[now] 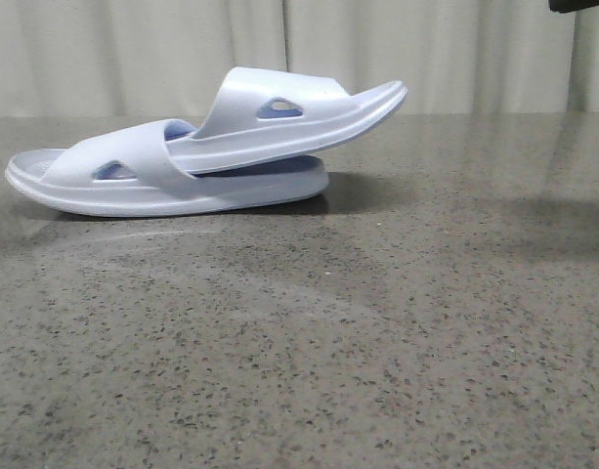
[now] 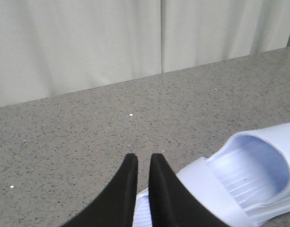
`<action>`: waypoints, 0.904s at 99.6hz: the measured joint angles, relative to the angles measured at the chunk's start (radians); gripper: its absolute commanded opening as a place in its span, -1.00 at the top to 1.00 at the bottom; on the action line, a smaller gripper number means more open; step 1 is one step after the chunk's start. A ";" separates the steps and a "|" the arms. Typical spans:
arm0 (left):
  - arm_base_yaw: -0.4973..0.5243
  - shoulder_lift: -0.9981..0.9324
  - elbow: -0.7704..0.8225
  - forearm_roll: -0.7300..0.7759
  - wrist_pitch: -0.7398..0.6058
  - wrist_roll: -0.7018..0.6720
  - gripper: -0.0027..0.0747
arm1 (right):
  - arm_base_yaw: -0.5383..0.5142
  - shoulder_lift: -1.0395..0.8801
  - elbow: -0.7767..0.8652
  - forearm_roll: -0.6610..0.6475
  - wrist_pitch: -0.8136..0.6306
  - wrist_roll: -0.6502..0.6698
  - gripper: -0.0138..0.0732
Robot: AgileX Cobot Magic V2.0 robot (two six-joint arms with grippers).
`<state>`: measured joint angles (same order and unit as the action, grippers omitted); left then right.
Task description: Insert blue slippers together front up
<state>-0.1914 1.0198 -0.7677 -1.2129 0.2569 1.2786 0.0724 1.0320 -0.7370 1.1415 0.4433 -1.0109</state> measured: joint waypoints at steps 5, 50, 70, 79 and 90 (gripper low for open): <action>-0.035 -0.027 0.025 -0.008 -0.023 0.005 0.89 | 0.053 -0.047 0.045 -0.004 -0.052 -0.001 0.86; -0.167 -0.424 0.343 -0.077 -0.200 0.009 0.89 | 0.163 -0.521 0.445 0.032 -0.260 -0.004 0.86; -0.184 -0.520 0.414 -0.098 -0.245 0.009 0.89 | 0.163 -0.584 0.489 0.106 -0.277 -0.004 0.86; -0.184 -0.523 0.419 -0.105 -0.251 0.009 0.89 | 0.163 -0.586 0.490 0.134 -0.277 -0.004 0.86; -0.184 -0.524 0.419 -0.105 -0.257 0.009 0.89 | 0.163 -0.586 0.490 0.146 -0.277 -0.004 0.86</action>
<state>-0.3752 0.4955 -0.3491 -1.3182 0.0000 1.2878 0.2356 0.4456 -0.2467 1.2870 0.1665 -1.0152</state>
